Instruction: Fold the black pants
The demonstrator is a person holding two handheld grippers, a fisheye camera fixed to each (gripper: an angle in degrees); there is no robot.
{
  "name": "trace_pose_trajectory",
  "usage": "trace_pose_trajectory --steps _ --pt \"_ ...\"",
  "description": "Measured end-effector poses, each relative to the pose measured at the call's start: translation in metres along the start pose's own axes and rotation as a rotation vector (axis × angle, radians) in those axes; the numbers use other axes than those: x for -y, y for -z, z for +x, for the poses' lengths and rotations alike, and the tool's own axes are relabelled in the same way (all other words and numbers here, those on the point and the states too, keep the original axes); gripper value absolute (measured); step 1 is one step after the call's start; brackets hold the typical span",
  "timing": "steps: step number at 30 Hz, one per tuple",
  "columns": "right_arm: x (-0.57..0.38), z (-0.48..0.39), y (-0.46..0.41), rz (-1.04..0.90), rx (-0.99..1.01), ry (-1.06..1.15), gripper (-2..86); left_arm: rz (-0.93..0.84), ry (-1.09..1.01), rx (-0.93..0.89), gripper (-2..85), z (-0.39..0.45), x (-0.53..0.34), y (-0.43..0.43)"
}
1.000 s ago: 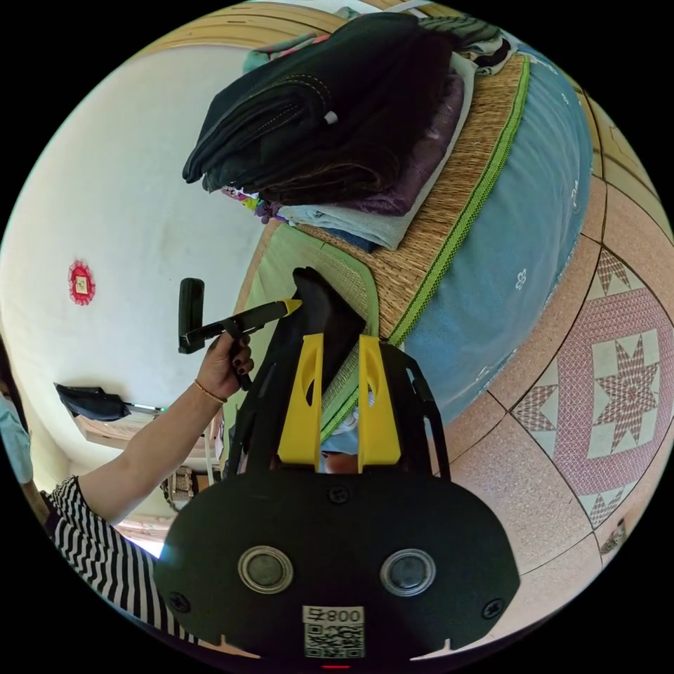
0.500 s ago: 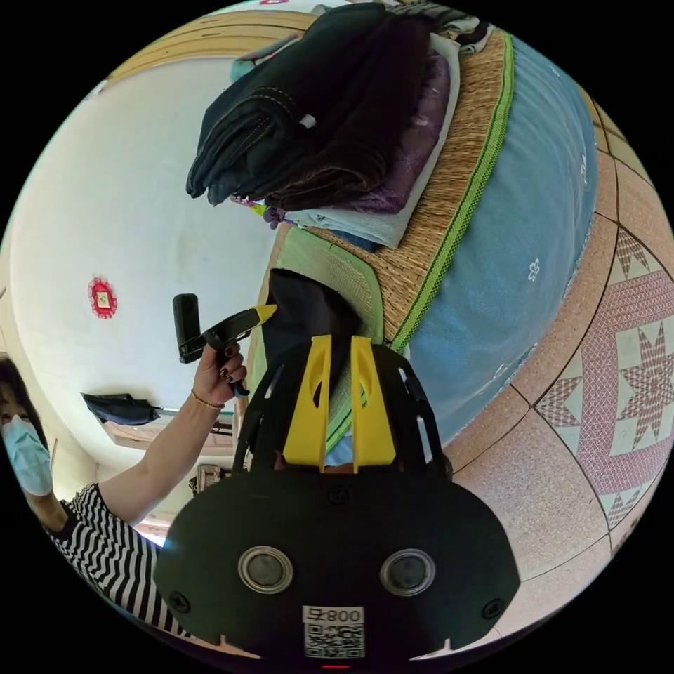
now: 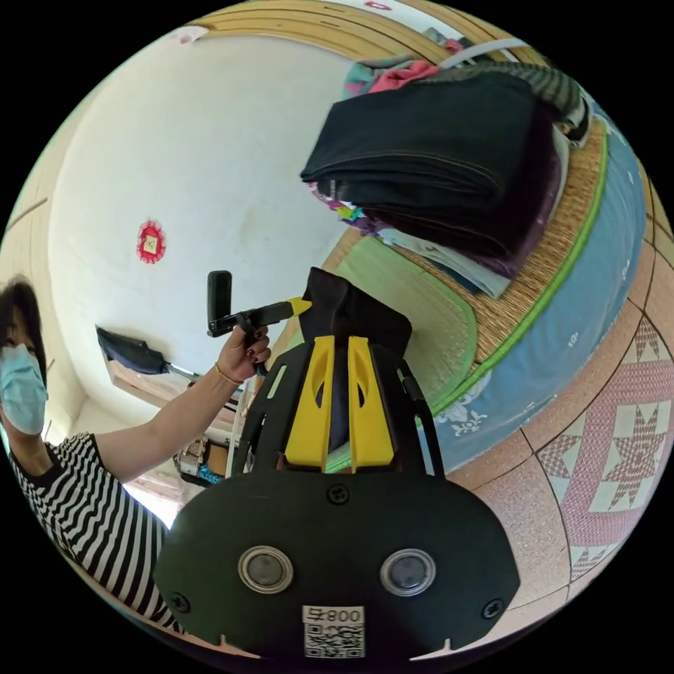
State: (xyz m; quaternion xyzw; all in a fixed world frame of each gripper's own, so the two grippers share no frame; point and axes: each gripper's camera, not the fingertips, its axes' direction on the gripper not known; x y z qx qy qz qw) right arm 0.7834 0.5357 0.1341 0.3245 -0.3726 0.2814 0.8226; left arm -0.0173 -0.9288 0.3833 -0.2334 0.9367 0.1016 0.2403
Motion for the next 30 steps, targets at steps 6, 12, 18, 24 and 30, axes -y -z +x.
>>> trace_pose_trajectory --steps 6,12,18,24,30 --pt "-0.004 -0.088 -0.030 -0.048 0.066 0.186 3.0 0.126 0.002 -0.035 2.7 -0.008 -0.072 0.057" --pt "-0.022 -0.176 -0.087 -0.204 0.177 0.350 3.0 0.248 0.064 -0.065 2.6 -0.026 -0.174 0.111" --pt "-0.054 -0.245 -0.173 -0.419 0.261 0.432 3.0 0.341 0.227 -0.065 2.4 -0.059 -0.289 0.141" --pt "-0.089 -0.286 -0.262 -0.621 0.260 0.422 3.0 0.373 0.396 -0.093 1.8 -0.098 -0.388 0.145" --pt "-0.110 -0.301 -0.335 -0.783 0.170 0.376 3.1 0.405 0.608 -0.093 1.1 -0.135 -0.472 0.140"
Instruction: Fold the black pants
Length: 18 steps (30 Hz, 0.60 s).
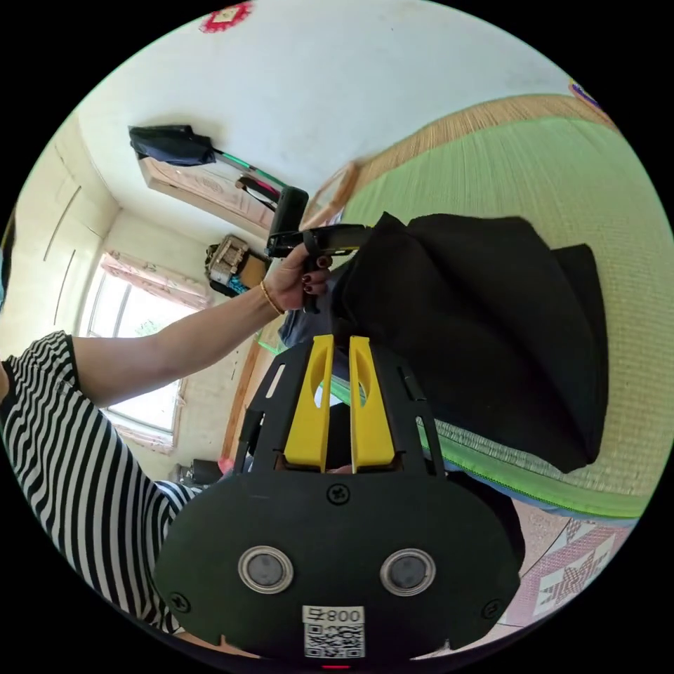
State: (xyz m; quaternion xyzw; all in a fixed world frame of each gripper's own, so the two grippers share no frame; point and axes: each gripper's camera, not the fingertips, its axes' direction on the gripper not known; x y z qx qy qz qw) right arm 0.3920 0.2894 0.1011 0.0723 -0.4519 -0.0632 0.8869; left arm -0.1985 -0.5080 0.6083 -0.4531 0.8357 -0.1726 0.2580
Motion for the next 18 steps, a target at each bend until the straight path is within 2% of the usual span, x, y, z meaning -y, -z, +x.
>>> trace_pose_trajectory --steps 4,8,11,14,18 --pt "0.026 -0.003 -0.042 -0.113 -0.009 -0.034 3.3 0.035 0.110 -0.054 2.5 -0.037 -0.029 0.017" --pt "0.043 -0.011 -0.067 -0.166 -0.017 -0.044 3.6 0.022 0.086 -0.053 6.0 -0.041 -0.050 0.019" --pt "0.057 -0.019 -0.074 -0.164 0.000 -0.046 4.0 -0.032 0.048 0.006 6.6 -0.039 -0.063 0.014" --pt "0.068 -0.033 -0.078 -0.176 -0.006 -0.019 4.7 -0.159 0.044 0.134 5.5 -0.045 -0.073 0.003" --pt "0.085 -0.056 -0.061 -0.128 -0.010 0.013 4.7 -0.130 0.045 0.169 4.0 -0.055 -0.082 0.013"
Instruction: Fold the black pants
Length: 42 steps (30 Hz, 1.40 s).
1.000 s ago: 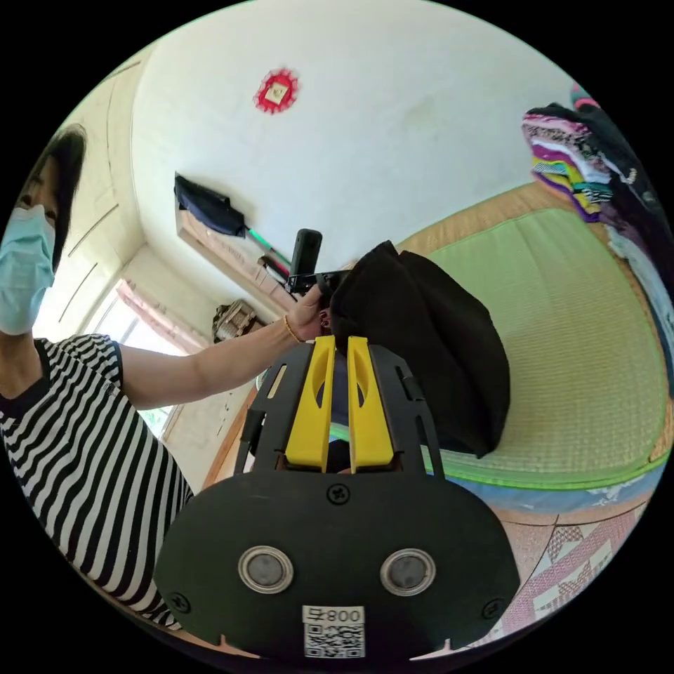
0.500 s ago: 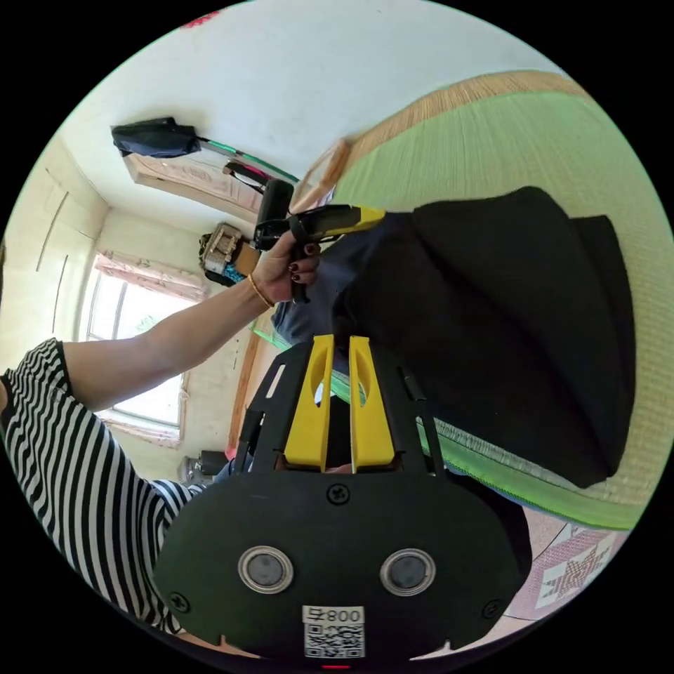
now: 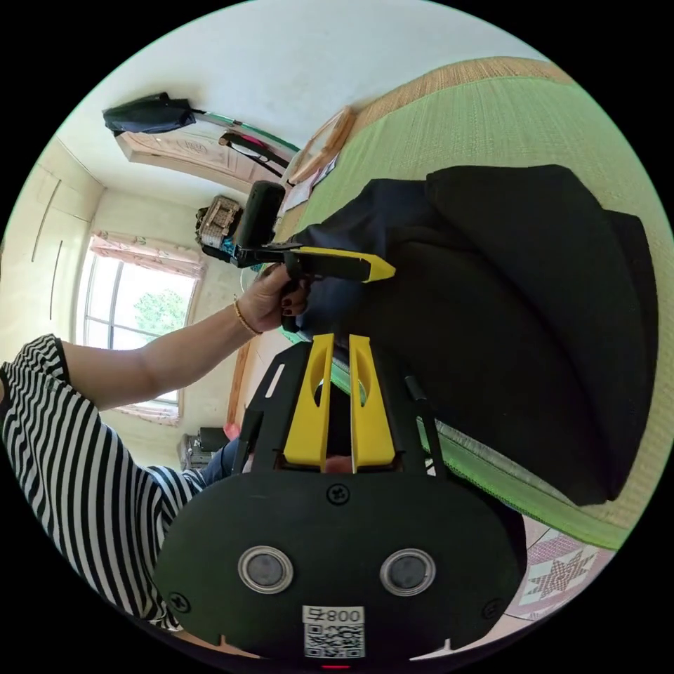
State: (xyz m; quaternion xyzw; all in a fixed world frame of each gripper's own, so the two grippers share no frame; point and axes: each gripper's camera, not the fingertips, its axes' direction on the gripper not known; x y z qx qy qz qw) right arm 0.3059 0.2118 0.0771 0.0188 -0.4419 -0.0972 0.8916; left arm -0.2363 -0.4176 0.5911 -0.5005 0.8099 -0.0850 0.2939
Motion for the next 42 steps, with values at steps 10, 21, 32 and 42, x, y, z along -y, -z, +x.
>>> trace_pose_trajectory --steps 10,21,32,42 --pt "0.059 0.030 0.086 0.236 -0.270 -0.160 11.0 -0.025 -0.044 0.134 2.8 -0.017 -0.012 -0.007" --pt "0.097 0.028 0.062 0.188 0.003 -0.151 3.3 -0.012 -0.011 0.130 2.4 -0.054 -0.032 0.003" --pt "0.087 -0.045 -0.032 -0.107 0.034 0.081 2.6 0.173 0.197 -0.057 4.2 -0.112 -0.090 0.033" --pt "0.092 -0.071 -0.063 -0.191 0.007 0.118 2.8 0.130 0.262 -0.185 8.1 -0.140 -0.109 0.020"
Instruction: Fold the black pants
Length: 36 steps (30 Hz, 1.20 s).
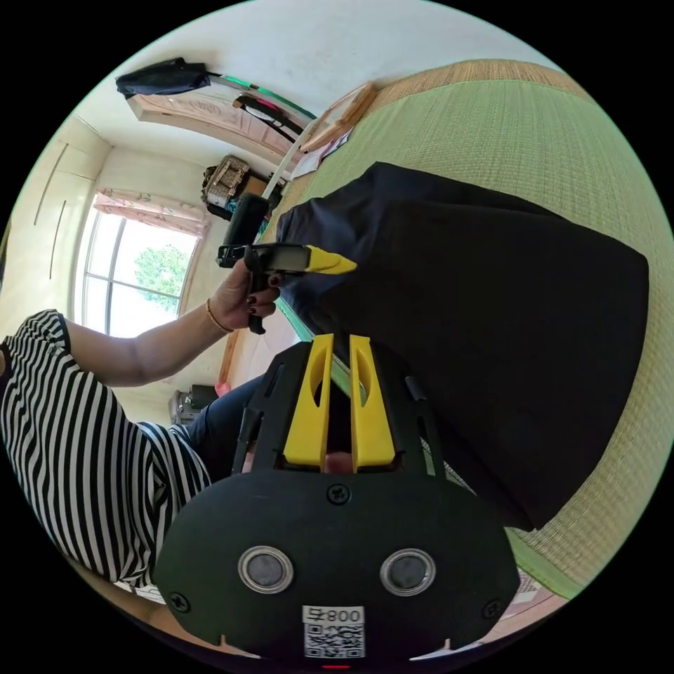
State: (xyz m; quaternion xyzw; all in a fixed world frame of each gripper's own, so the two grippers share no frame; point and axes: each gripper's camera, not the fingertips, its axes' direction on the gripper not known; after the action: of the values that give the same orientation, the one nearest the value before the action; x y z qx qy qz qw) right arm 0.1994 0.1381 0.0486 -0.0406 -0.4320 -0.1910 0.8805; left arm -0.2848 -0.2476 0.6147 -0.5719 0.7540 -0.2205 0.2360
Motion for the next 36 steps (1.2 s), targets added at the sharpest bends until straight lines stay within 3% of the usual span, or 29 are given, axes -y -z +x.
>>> trace_pose_trajectory --steps 6,15,20,24,29,32,36 --pt "0.003 -0.027 -0.034 -0.103 -0.032 0.063 2.8 -0.005 -0.002 0.075 3.1 -0.002 -0.004 0.004" --pt "0.005 -0.038 -0.052 -0.044 -0.029 0.024 2.8 -0.043 -0.007 0.046 2.5 -0.006 -0.013 0.000" --pt "0.002 -0.043 -0.048 0.024 -0.004 0.008 2.7 0.042 -0.034 -0.025 1.2 0.006 -0.019 0.013" --pt "0.004 -0.043 -0.050 0.070 -0.007 -0.024 2.8 0.012 -0.012 0.073 0.8 0.006 -0.023 0.007" --pt "0.001 -0.045 -0.054 0.124 -0.017 -0.044 3.4 0.068 0.002 0.062 0.9 0.009 -0.026 0.008" --pt "-0.003 -0.047 -0.061 0.091 -0.018 -0.045 4.0 -0.018 -0.005 0.155 1.4 0.015 -0.022 -0.002" --pt "-0.018 -0.049 -0.059 0.067 0.059 -0.050 5.4 -0.006 0.011 0.095 3.1 0.015 -0.021 -0.003"
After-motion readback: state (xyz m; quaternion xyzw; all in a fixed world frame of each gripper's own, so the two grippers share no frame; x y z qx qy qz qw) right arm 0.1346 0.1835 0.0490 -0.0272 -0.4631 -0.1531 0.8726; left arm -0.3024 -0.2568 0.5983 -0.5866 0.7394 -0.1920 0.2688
